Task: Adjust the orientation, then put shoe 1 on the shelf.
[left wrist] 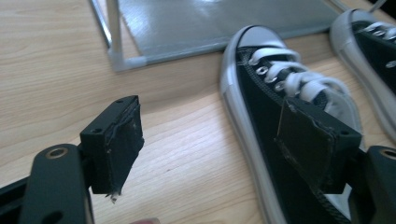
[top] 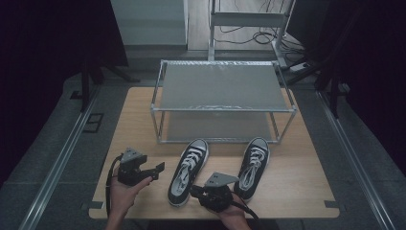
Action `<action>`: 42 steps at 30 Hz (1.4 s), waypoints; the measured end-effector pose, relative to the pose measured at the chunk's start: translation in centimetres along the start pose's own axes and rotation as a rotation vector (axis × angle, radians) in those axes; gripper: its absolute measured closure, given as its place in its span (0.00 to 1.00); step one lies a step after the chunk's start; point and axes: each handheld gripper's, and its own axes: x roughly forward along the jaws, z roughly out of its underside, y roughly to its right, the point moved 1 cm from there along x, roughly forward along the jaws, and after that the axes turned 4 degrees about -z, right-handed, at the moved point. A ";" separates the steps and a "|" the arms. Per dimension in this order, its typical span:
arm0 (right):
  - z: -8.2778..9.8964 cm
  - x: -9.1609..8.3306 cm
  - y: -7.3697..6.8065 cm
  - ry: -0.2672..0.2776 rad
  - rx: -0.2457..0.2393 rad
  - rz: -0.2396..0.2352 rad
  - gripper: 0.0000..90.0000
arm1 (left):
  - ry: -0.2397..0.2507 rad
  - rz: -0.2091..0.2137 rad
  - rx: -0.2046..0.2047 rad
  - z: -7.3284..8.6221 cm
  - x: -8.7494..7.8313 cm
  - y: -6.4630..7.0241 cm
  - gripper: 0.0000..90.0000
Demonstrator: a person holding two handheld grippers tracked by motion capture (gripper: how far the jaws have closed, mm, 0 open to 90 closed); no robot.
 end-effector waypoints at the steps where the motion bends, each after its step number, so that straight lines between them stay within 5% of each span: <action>1: -0.1 -0.5 0.0 0.004 -0.002 0.007 0.84 | 0.003 0.012 0.004 -0.1 -0.1 0.2 0.25; 8: -0.1 -4.1 -0.3 0.057 -0.023 0.071 0.61 | -0.019 0.086 0.028 -0.4 0.2 1.6 0.25; 15: -0.7 -7.1 0.1 0.115 -0.021 0.081 0.58 | -0.072 0.125 0.043 -1.3 1.4 3.2 0.23; 23: -0.7 -10.3 1.7 0.162 -0.001 0.146 0.56 | -0.180 0.143 0.068 -2.4 3.7 5.2 0.16; 30: -0.3 -10.9 3.0 0.170 0.040 0.174 0.56 | -0.256 0.127 0.057 -3.0 5.5 6.2 0.12; 42: 0.1 -10.3 3.3 0.148 0.047 0.181 0.56 | -0.373 0.103 0.060 -2.9 8.2 7.1 0.08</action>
